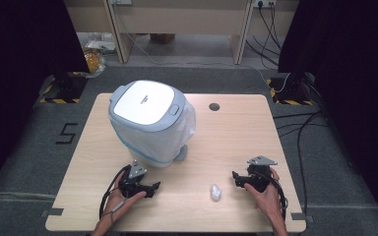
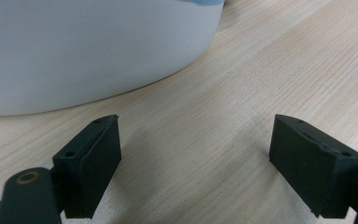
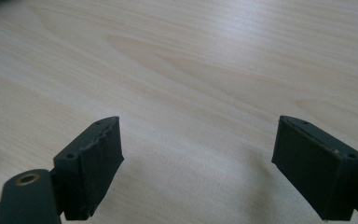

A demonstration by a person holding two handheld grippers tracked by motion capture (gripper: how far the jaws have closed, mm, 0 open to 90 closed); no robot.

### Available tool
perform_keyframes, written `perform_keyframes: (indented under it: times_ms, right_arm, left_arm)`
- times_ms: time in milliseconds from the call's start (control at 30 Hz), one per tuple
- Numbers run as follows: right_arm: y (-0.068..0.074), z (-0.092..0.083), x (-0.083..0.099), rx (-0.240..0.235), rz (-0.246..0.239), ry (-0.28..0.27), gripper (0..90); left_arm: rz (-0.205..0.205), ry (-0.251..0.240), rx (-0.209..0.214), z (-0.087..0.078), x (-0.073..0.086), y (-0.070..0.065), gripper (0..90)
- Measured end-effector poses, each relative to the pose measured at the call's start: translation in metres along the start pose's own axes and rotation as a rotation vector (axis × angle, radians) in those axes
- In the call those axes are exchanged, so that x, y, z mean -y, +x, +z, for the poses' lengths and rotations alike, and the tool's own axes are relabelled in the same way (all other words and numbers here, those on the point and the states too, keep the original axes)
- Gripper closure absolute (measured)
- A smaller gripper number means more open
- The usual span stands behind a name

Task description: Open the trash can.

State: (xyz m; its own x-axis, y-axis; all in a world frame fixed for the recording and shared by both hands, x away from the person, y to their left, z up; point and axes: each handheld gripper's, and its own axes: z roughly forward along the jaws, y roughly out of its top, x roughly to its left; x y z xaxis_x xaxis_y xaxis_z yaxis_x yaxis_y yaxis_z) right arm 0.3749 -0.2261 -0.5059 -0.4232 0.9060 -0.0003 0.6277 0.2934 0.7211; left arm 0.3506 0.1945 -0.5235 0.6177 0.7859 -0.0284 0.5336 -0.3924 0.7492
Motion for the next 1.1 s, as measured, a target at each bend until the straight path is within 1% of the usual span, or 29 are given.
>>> perform_keyframes:
  times_ms: [67,100,133,167,200,233,267,300,367,400,433,500,533,567,600,633,667,700,733,767,833,867,900,933,967,1000,1033,1067,1100]
  right_arm:
    - [0.0,0.0,-0.002,0.002,-0.004,-0.001,15.7]
    - [0.001,0.001,-0.004,-0.013,0.009,-0.02,16.7]
    - [0.002,0.002,-0.005,-0.028,0.017,-0.025,17.0]
    - [0.002,0.002,-0.005,-0.028,0.017,-0.025,17.0]
    - [0.003,0.006,-0.008,-0.017,0.002,-0.009,17.0]
    - [0.004,0.006,-0.01,-0.007,-0.008,-0.013,17.0]
    - [0.004,0.006,-0.01,-0.007,-0.008,-0.013,17.0]
    - [0.006,0.008,-0.019,-0.011,-0.016,-0.029,17.0]
    - [0.008,0.01,-0.027,-0.018,-0.016,-0.041,17.1]
    - [0.01,0.013,-0.033,-0.017,-0.019,-0.049,17.2]
    - [0.011,0.014,-0.037,-0.018,-0.023,-0.053,17.3]
    - [0.015,0.019,-0.047,-0.032,-0.027,-0.061,17.4]
    - [0.018,0.021,-0.053,-0.04,-0.036,-0.064,17.5]
    - [0.02,0.024,-0.058,-0.05,-0.04,-0.065,17.6]
    - [0.02,0.024,-0.058,-0.05,-0.04,-0.065,17.6]
    - [0.026,0.032,-0.068,-0.063,-0.041,-0.075,18.3]
    - [0.026,0.032,-0.068,-0.063,-0.041,-0.075,18.3]
    - [0.031,0.041,-0.077,-0.074,-0.044,-0.071,18.4]
    - [0.034,0.044,-0.08,-0.077,-0.042,-0.08,18.8]
    - [0.037,0.051,-0.085,-0.099,-0.028,-0.081,18.7]
    - [0.039,0.055,-0.088,-0.109,-0.031,-0.071,18.8]
    - [0.044,0.062,-0.092,-0.112,-0.04,-0.074,19.2]
    - [0.052,0.07,-0.098,-0.121,-0.035,-0.076,19.6]
    - [0.052,0.07,-0.098,-0.121,-0.035,-0.076,19.6]
    - [0.06,0.079,-0.104,-0.11,-0.063,-0.075,20.2]
    - [0.06,0.079,-0.104,-0.11,-0.063,-0.075,20.2]
    - [0.065,0.087,-0.111,-0.112,-0.054,-0.064,20.0]
    - [0.065,0.087,-0.111,-0.112,-0.054,-0.064,20.0]
    - [0.07,0.095,-0.118,-0.097,-0.051,-0.069,20.2]
  left_arm:
    - [0.002,0.001,0.0,0.0,0.0,0.0,15.5]
    - [0.005,0.003,0.001,0.0,0.0,0.001,15.3]
    - [0.001,0.001,-0.003,0.0,0.0,0.001,15.3]
    - [0.001,0.001,-0.003,0.0,0.0,0.001,15.1]
    - [-0.001,-0.002,-0.007,0.0,0.0,0.002,15.2]
    - [-0.007,-0.004,-0.018,0.0,0.0,0.004,15.4]
    - [-0.007,-0.004,-0.018,0.0,0.0,0.004,15.5]
    - [-0.014,-0.009,-0.029,-0.001,0.0,0.006,15.7]
    - [-0.017,-0.007,-0.043,-0.004,0.001,0.011,16.0]
    - [-0.029,-0.017,-0.053,-0.007,0.0,0.015,16.1]
    - [-0.044,-0.031,-0.07,-0.012,0.0,0.021,16.3]
    - [-0.049,-0.035,-0.078,-0.014,-0.001,0.024,16.4]
    - [-0.063,-0.049,-0.1,-0.019,-0.001,0.032,16.5]
    - [-0.063,-0.049,-0.1,-0.019,-0.001,0.032,16.8]
    - [-0.07,-0.058,-0.118,-0.023,-0.001,0.038,16.8]
    - [-0.086,-0.072,-0.131,-0.025,-0.001,0.042,17.3]
    - [-0.094,-0.081,-0.141,-0.026,-0.001,0.045,17.3]
    - [-0.105,-0.094,-0.16,-0.028,-0.001,0.05,17.7]
    - [-0.111,-0.098,-0.173,-0.029,-0.001,0.052,17.8]
    - [-0.123,-0.109,-0.191,-0.029,-0.002,0.057,17.8]
    - [-0.118,-0.097,-0.218,-0.028,-0.003,0.062,17.8]
    - [-0.121,-0.094,-0.23,-0.028,-0.003,0.065,17.8]
    - [-0.139,-0.103,-0.247,-0.029,-0.004,0.072,17.9]
    - [-0.139,-0.103,-0.247,-0.029,-0.004,0.072,18.0]
    - [-0.15,-0.111,-0.262,-0.029,-0.005,0.076,18.0]
    - [-0.159,-0.117,-0.269,-0.029,-0.006,0.079,18.0]
    - [-0.17,-0.122,-0.279,-0.029,-0.007,0.083,18.0]
    - [-0.176,-0.127,-0.283,-0.03,-0.008,0.085,18.0]
    - [-0.182,-0.136,-0.288,-0.03,-0.01,0.087,18.2]
